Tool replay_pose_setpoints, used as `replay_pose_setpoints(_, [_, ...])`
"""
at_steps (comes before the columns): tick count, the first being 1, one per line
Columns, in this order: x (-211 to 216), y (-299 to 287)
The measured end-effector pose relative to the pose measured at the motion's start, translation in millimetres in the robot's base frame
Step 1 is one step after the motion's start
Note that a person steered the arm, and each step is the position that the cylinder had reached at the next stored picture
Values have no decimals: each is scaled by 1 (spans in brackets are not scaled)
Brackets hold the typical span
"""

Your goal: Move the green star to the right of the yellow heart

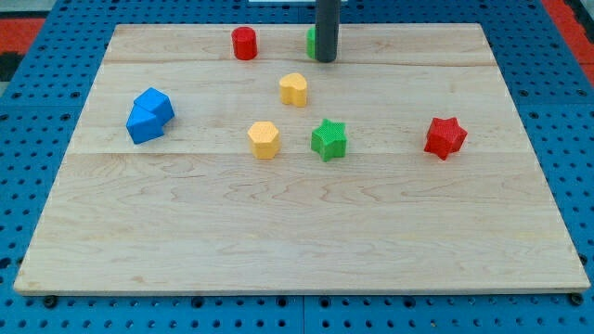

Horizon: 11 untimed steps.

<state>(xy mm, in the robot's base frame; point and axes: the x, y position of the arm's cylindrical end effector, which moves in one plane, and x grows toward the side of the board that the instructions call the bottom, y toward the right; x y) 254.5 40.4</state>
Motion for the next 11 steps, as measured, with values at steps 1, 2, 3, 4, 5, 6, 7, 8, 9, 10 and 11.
replay_pose_setpoints(1, [6,27])
replay_pose_setpoints(2, [79,57])
replay_pose_setpoints(3, [154,55])
replay_pose_setpoints(4, [212,53])
replay_pose_setpoints(5, [217,4])
replay_pose_setpoints(6, [177,2])
replay_pose_setpoints(7, [132,2])
replay_pose_setpoints(8, [87,2])
replay_pose_setpoints(9, [49,2])
replay_pose_setpoints(10, [96,35])
replay_pose_setpoints(11, [115,11])
